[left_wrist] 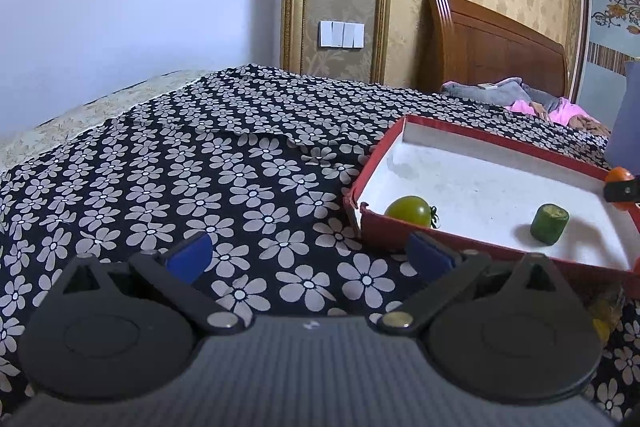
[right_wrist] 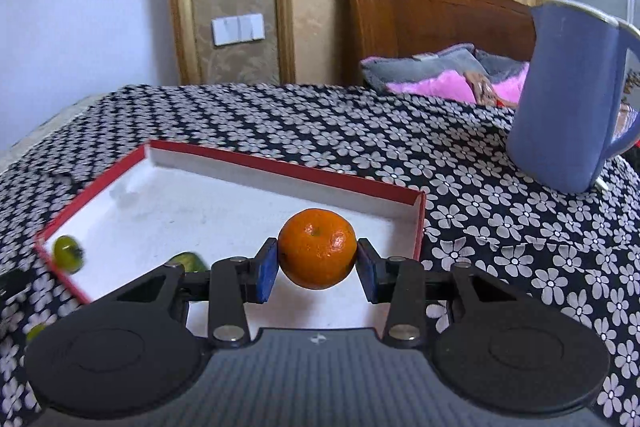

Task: Organize fruits
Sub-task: 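Lower the mandarin orange into the tray and open the right gripper, then grasp the dark metal can with the right gripper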

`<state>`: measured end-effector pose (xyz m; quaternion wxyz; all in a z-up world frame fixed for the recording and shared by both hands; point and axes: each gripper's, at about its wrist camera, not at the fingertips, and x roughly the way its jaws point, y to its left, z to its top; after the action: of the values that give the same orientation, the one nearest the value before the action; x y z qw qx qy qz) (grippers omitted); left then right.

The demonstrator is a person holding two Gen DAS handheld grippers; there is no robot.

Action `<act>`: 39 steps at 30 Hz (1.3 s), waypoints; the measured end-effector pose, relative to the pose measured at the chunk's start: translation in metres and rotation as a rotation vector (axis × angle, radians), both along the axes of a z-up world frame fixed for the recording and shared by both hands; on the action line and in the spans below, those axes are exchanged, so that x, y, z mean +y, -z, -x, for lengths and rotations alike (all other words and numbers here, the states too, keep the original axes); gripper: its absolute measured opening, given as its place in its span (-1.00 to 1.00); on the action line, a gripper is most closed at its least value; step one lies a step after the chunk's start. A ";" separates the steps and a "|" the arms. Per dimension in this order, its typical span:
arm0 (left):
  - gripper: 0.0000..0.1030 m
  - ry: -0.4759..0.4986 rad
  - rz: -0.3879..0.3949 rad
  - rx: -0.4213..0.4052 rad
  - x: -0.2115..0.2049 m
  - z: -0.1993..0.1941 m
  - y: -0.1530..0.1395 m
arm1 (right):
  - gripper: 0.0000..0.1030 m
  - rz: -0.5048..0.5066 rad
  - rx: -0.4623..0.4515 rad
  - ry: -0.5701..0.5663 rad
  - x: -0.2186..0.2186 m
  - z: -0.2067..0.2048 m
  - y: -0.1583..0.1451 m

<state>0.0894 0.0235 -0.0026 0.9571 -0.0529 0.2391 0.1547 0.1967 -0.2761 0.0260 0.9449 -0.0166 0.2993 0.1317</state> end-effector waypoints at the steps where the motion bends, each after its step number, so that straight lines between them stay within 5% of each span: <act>1: 1.00 0.001 0.001 0.001 0.000 0.000 0.000 | -0.21 0.002 0.006 0.004 0.000 -0.003 0.002; 9: 1.00 0.001 0.004 0.003 0.000 -0.001 0.001 | -0.19 0.010 0.025 0.066 0.004 -0.027 0.011; 13: 1.00 0.000 0.007 0.002 0.000 -0.002 0.001 | -0.01 -0.007 0.027 0.080 -0.001 -0.022 0.008; 20: 1.00 -0.001 0.025 0.010 0.003 -0.002 0.002 | -0.01 -0.059 -0.095 -0.059 -0.008 0.059 -0.017; 25: 1.00 -0.003 0.038 0.017 0.005 -0.003 0.003 | -0.01 -0.068 -0.096 -0.200 -0.001 0.111 -0.008; 39: 1.00 0.005 0.034 0.016 0.003 -0.002 0.004 | -0.01 -0.020 -0.016 -0.270 0.027 0.108 0.026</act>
<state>0.0919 0.0267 -0.0065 0.9546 -0.0675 0.2493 0.1487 0.0882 -0.2491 -0.0003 0.9211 -0.0484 0.2856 0.2603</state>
